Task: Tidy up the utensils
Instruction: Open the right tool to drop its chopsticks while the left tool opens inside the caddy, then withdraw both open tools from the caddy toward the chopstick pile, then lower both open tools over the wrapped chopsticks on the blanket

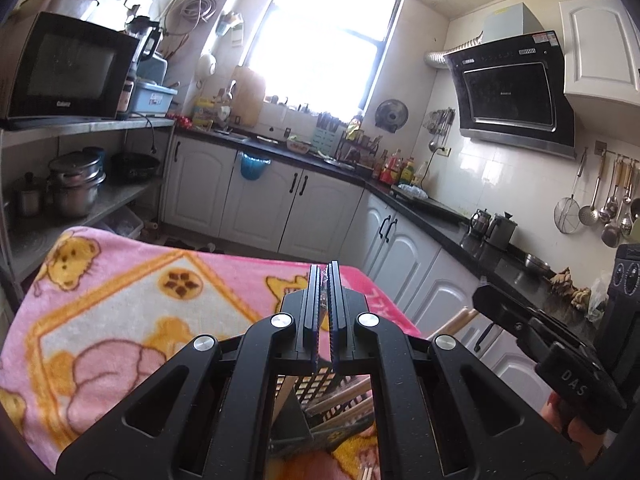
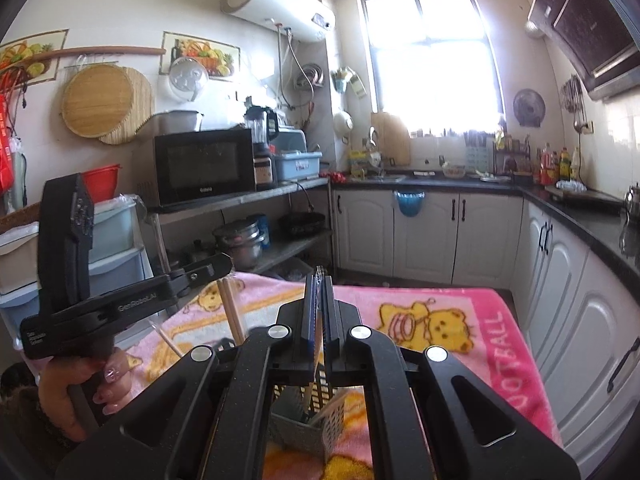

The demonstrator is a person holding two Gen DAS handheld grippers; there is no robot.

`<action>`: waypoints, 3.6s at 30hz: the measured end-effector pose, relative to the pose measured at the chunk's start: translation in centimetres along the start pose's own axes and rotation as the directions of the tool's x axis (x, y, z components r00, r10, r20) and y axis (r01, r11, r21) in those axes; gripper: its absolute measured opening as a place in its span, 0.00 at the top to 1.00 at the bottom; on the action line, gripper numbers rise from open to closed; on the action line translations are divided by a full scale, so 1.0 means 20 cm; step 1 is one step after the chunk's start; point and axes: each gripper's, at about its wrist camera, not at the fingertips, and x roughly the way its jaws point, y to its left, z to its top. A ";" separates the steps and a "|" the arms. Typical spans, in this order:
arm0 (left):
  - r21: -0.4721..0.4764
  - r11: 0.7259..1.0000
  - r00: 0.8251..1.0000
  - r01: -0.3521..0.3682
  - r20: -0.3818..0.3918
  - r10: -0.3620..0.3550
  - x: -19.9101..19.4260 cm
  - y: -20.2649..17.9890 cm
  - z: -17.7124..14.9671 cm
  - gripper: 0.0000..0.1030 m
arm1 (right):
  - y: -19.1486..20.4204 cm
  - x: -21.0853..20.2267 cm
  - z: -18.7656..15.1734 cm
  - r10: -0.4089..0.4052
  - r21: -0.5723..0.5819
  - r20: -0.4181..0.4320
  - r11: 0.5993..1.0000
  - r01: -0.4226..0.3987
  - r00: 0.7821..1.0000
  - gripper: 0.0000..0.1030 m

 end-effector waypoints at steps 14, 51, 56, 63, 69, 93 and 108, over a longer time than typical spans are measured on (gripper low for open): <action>-0.029 1.000 0.999 -0.011 -0.051 0.009 0.01 0.04 -0.09 0.98 | -0.07 0.01 -0.10 -0.026 0.066 -0.046 0.997 0.029 0.999 0.84; -0.086 0.995 0.999 -0.045 -0.016 0.044 -0.40 0.06 -0.24 0.10 | -0.07 -0.23 -0.26 -0.049 0.086 -0.099 0.995 0.058 0.994 0.53; -0.085 0.994 0.998 -0.063 -0.032 0.060 -0.43 0.09 -0.27 0.10 | -0.03 -0.25 -0.30 -0.029 0.070 -0.120 0.997 0.037 0.992 0.53; -0.107 0.990 0.995 -0.093 -0.053 0.088 -0.49 0.13 -0.32 0.10 | 0.01 -0.26 -0.37 -0.003 0.054 -0.169 0.998 0.012 0.986 0.53; -0.122 0.986 0.991 -0.113 -0.088 0.102 -0.51 0.17 -0.39 0.10 | 0.04 -0.27 -0.45 0.026 0.064 -0.217 0.998 -0.012 0.976 0.53; -0.176 0.962 0.967 -0.211 -0.179 0.179 -0.62 0.31 -0.64 0.10 | 0.14 -0.35 -0.61 0.099 0.066 -0.270 0.994 -0.084 0.958 0.53; -0.173 0.953 0.941 -0.250 -0.277 0.196 -0.60 0.37 -0.82 0.10 | 0.14 -0.36 -0.73 0.103 0.077 -0.333 0.994 -0.082 0.937 0.53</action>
